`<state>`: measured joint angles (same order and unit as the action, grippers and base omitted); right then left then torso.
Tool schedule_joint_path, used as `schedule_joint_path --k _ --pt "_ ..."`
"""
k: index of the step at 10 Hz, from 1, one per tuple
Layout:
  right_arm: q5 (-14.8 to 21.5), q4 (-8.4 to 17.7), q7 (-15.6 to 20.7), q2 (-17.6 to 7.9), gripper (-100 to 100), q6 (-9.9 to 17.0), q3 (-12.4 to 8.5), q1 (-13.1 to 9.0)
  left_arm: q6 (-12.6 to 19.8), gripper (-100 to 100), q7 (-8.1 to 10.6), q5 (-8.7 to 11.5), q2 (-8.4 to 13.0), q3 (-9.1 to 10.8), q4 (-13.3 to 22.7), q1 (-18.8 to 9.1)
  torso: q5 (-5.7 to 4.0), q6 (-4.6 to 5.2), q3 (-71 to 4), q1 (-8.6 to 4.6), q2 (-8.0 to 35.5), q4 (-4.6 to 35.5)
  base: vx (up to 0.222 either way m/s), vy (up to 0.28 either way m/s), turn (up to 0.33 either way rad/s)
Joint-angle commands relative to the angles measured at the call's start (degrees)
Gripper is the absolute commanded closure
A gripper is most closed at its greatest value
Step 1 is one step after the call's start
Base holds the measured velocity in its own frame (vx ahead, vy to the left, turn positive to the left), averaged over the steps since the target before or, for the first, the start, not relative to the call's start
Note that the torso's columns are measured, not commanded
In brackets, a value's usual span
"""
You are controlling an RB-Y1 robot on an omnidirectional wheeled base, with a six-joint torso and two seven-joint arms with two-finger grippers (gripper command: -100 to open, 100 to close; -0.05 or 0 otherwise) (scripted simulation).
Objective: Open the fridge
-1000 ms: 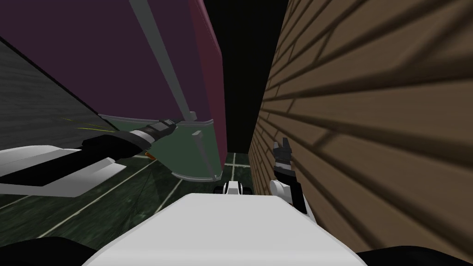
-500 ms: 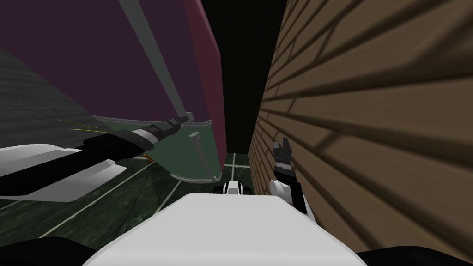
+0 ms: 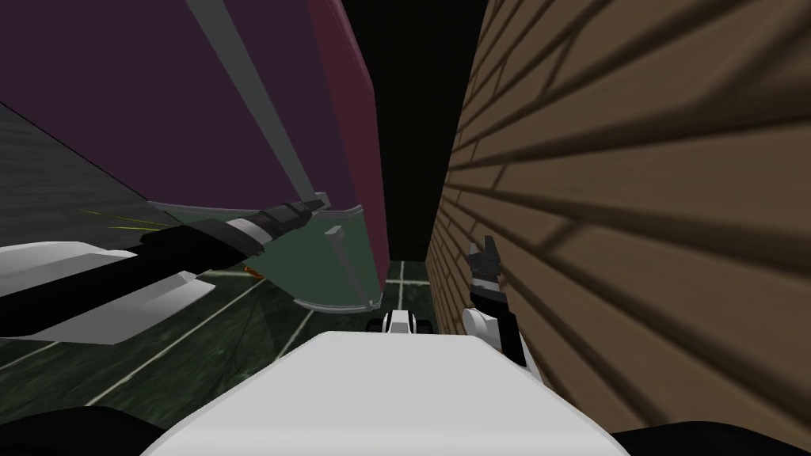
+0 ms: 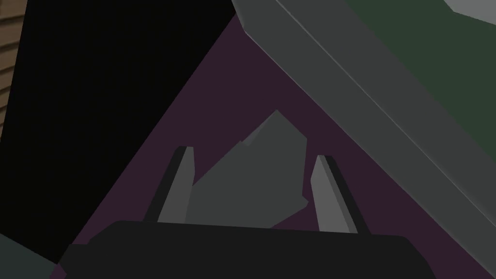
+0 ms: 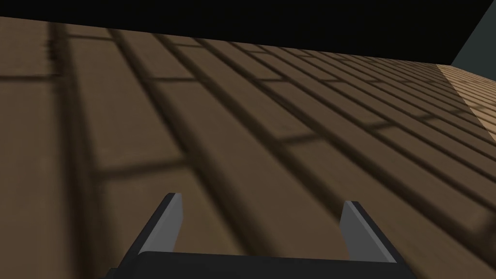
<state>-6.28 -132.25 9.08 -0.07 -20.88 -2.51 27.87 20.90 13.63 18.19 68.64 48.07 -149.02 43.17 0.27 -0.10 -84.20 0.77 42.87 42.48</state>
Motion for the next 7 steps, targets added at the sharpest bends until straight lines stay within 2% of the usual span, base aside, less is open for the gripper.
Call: schedule_joint_path --k 1,3,4,7 --pt "0.0 0.0 0.0 0.0 0 0.0 0.0 0.0 -2.5 100 1.35 -0.6 0.5 0.46 -0.1 1.1 0.05 -0.24 -0.1 -0.06 -0.1 0.1 -0.285 0.142 -0.058" --pt "0.0 0.0 0.0 0.0 0 0.0 0.0 0.0 -5.4 100 2.99 -1.1 1.5 1.15 -0.2 2.3 -0.04 -0.21 -0.1 -0.07 -0.2 0.1 -0.294 0.223 -0.127" --pt "0.0 0.0 0.0 0.0 0 0.0 0.0 0.0 -5.4 100 2.99 -1.1 1.5 1.15 -0.2 2.3 -0.04 -0.26 -0.3 0.12 -0.4 0.1 -0.226 0.181 -0.059" --pt "0.0 0.0 0.0 0.0 0 0.0 0.0 0.0 -9.7 100 5.45 -1.9 3.1 2.17 -0.3 4.2 -0.01 -0.31 -0.3 0.16 -0.2 0.2 -0.290 0.186 -0.094"
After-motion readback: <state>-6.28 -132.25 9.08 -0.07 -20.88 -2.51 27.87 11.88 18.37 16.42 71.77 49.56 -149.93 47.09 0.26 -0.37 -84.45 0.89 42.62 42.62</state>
